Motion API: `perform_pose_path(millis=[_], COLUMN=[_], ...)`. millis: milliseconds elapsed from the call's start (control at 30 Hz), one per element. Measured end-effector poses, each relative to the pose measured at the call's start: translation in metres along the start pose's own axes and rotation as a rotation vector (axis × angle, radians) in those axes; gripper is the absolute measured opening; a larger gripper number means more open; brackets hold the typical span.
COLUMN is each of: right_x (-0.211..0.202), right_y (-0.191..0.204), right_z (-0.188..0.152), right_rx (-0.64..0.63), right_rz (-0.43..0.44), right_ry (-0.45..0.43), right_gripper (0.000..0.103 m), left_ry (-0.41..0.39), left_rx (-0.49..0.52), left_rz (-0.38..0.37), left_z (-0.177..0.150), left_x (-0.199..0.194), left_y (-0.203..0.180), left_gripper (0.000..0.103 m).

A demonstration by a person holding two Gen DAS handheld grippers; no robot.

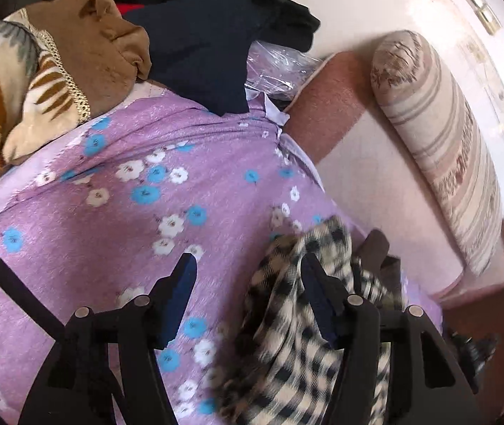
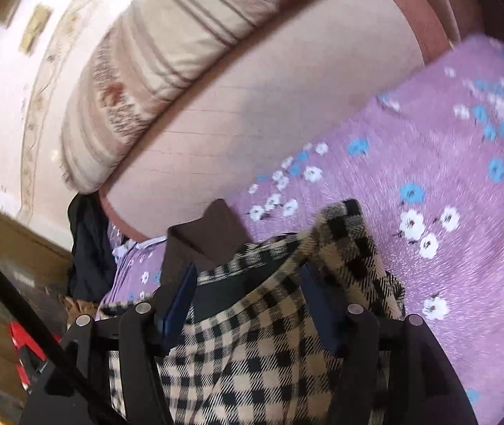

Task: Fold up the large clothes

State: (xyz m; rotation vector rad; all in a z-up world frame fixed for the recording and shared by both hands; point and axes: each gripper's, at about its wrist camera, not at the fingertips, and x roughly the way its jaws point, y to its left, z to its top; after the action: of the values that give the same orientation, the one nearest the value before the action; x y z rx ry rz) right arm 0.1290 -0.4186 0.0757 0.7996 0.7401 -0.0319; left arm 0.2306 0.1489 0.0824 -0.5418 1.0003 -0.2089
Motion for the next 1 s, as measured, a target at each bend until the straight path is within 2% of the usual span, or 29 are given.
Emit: perform_pose_path(millis=[100,333,467,533,567,600,667,700,833,1000], right_x=[-0.009,0.014,0.043,0.064,0.075,0.087,0.116,0.127,0.161,0.191], right_y=[0.027,0.113,0.146,0.155,0.158,0.16,0.166,0.167,0.173,0.174], right_z=[-0.015,-0.092,-0.118,-0.124,-0.127,-0.129,-0.135,-0.134,-0.128,-0.116], right_rx=[-0.094,-0.361,-0.439,-0.452,-0.451,-0.45,-0.476,-0.491,-0.541,-0.529], right_rz=[0.016,0.123,0.094,0.064,0.052,0.039,-0.025,-0.047,-0.166,-0.225], right_ry=[0.03,0.233,0.299,0.33,0.345,0.365,0.421,0.437,0.415,0.386], right_gripper=[0.066,0.066,0.065,0.065,0.065,0.065,0.033,0.008,0.007,0.007], left_ry=[0.034,0.121,0.138,0.171,0.198,0.215,0.204,0.203,0.189,0.222], left_rx=[0.043,0.169,0.231,0.269,0.273,0.273,0.311,0.336,0.43,0.415], left_rz=[-0.027,-0.038,-0.067,-0.07,-0.078,-0.069,-0.041,-0.027,0.01,0.009], left_z=[-0.022,-0.096,-0.111,-0.114,-0.116,-0.117,-0.119,-0.12,-0.12,-0.115], left_x=[-0.003,-0.001,0.008,0.014,0.018,0.02,0.018,0.016,0.008,0.016], left_y=[0.001,0.0,-0.003,-0.008,-0.008,-0.01,-0.017,-0.021,-0.036,-0.03], left_gripper=[0.061,0.061,0.061,0.04,0.018,0.017,0.014,0.013,0.012,0.013])
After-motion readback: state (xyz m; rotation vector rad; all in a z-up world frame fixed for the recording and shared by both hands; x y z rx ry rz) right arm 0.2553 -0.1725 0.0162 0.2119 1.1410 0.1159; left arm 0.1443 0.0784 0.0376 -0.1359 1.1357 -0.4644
